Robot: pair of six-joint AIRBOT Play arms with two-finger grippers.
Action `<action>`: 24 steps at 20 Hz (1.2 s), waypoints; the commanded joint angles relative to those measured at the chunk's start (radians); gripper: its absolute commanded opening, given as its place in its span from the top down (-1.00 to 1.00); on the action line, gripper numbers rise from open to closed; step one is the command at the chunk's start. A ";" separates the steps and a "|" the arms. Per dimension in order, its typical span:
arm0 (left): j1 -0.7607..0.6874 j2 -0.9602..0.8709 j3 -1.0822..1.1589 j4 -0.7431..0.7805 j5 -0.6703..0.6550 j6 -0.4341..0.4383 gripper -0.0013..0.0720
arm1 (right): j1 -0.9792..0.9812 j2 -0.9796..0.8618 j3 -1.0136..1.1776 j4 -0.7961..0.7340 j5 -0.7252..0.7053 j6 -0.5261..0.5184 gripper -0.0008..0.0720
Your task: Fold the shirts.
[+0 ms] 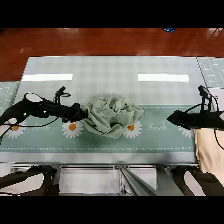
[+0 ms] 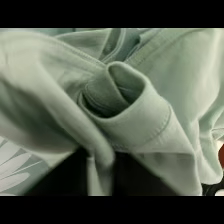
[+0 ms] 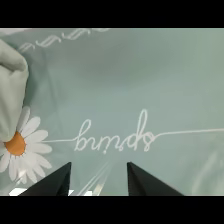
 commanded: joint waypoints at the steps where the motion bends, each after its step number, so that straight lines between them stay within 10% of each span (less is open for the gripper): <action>1: -0.015 -0.060 0.054 -0.022 -0.069 0.091 0.92 | -0.004 0.003 -0.093 0.108 -0.027 -0.004 -0.13; 7: 0.000 -0.059 0.124 -0.022 -0.068 0.096 0.92 | 0.154 -0.201 -0.147 0.409 -0.217 -0.113 -0.13; 16: 0.000 -0.057 0.125 -0.022 -0.058 0.096 0.92 | 0.379 -0.673 0.216 0.446 -0.298 -0.106 -0.13; 20: 0.008 -0.055 0.130 -0.023 -0.040 0.096 0.92 | 0.391 -0.751 0.366 0.444 -0.253 -0.154 0.82; 24: 0.125 0.024 0.274 -0.027 -0.068 0.064 0.92 | 0.300 -0.677 0.624 0.396 -0.104 -0.178 0.89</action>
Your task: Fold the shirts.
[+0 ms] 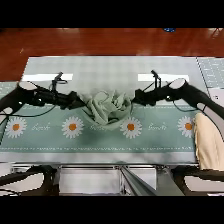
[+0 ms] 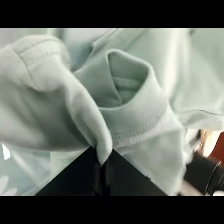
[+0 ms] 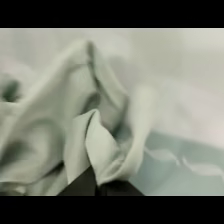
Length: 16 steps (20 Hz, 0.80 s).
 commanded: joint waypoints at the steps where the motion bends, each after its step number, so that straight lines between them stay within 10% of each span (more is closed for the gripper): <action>1: 0.107 0.088 0.143 -0.005 -0.003 -0.056 0.92 | -0.074 0.061 0.253 -0.063 0.117 0.000 0.89; 8: 0.242 0.337 0.602 0.001 0.026 -0.141 0.92 | -0.154 0.310 0.834 -0.333 0.241 0.066 0.89; 16: 0.242 0.572 0.869 0.095 -0.133 -0.182 0.92 | -0.154 0.725 0.880 -0.495 0.336 0.040 0.89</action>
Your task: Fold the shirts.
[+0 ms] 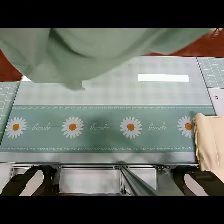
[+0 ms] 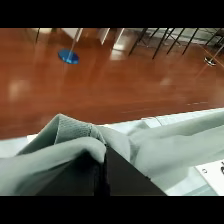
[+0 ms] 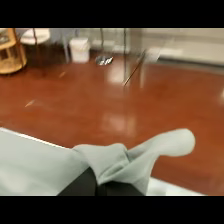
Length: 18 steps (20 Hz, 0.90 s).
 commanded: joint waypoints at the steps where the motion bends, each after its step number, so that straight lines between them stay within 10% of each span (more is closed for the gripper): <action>1: 0.002 0.121 0.080 0.025 -0.130 -0.011 0.92 | -0.001 0.162 0.019 -0.081 0.086 -0.005 0.89; 11: 0.003 0.346 -0.157 0.203 -0.345 -0.147 0.92 | -0.001 0.251 -0.151 -0.092 0.345 0.090 0.89; 18: -0.024 0.362 -0.820 0.143 -0.031 -0.140 0.92 | -0.001 0.137 -0.632 0.010 0.116 0.045 0.89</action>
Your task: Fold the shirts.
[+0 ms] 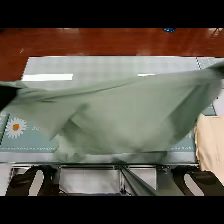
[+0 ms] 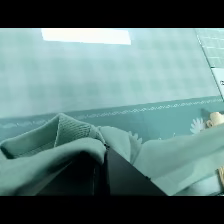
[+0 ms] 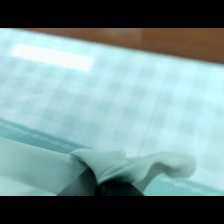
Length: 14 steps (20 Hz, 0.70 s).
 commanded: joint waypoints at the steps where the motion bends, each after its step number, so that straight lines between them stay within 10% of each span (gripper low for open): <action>1: -0.047 -0.059 -0.333 -0.046 0.328 0.039 0.92 | 0.000 -0.129 -0.211 0.070 -0.169 -0.047 0.89; 6: -0.205 -0.547 -0.312 -0.048 0.786 0.081 0.92 | -0.002 -0.591 -0.112 0.140 -0.373 -0.053 0.89; 14: -0.216 -1.064 0.155 -0.047 0.678 0.078 0.90 | -0.016 -1.087 0.280 0.218 -0.378 0.040 0.85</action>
